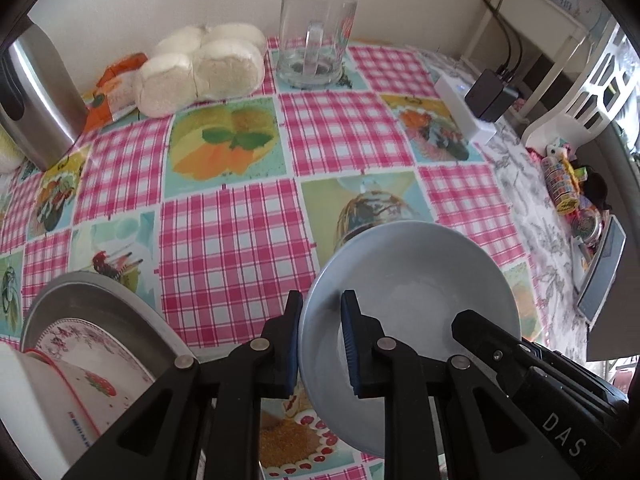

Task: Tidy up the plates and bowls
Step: 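Lift the round bowl with both grippers and carry it over the basin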

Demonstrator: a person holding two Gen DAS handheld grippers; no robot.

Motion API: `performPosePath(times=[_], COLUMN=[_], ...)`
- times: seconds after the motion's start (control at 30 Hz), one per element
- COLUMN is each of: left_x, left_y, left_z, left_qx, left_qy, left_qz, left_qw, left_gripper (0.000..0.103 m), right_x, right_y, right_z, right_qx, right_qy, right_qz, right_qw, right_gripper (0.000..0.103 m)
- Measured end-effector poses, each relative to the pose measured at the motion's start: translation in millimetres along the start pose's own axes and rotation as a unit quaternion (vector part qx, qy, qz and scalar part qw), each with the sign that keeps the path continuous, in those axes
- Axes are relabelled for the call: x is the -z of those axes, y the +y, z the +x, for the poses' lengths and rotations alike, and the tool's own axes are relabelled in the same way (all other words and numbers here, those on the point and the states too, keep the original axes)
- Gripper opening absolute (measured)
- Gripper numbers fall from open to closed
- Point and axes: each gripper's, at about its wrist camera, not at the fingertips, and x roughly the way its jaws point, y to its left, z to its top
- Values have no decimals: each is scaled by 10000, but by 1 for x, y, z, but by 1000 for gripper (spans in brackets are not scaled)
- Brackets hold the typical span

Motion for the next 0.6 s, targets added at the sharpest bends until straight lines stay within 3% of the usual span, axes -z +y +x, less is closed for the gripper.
performPosePath(times=[0.37, 0.6], left_x=[-10, 2], left_y=[5, 27], left_z=[-68, -109], left_qx=[201, 294], left_qy=[-807, -1260], left_qz=[-139, -424], left_qw=[9964, 9907], left_gripper=[20, 20], right_x=[-4, 2], right_y=[30, 61], right_z=[-58, -86], right_qx=[-236, -475], right_qy=[-664, -944], right_qz=[-289, -592], right_qw=[9971, 9926], right_gripper=[15, 15])
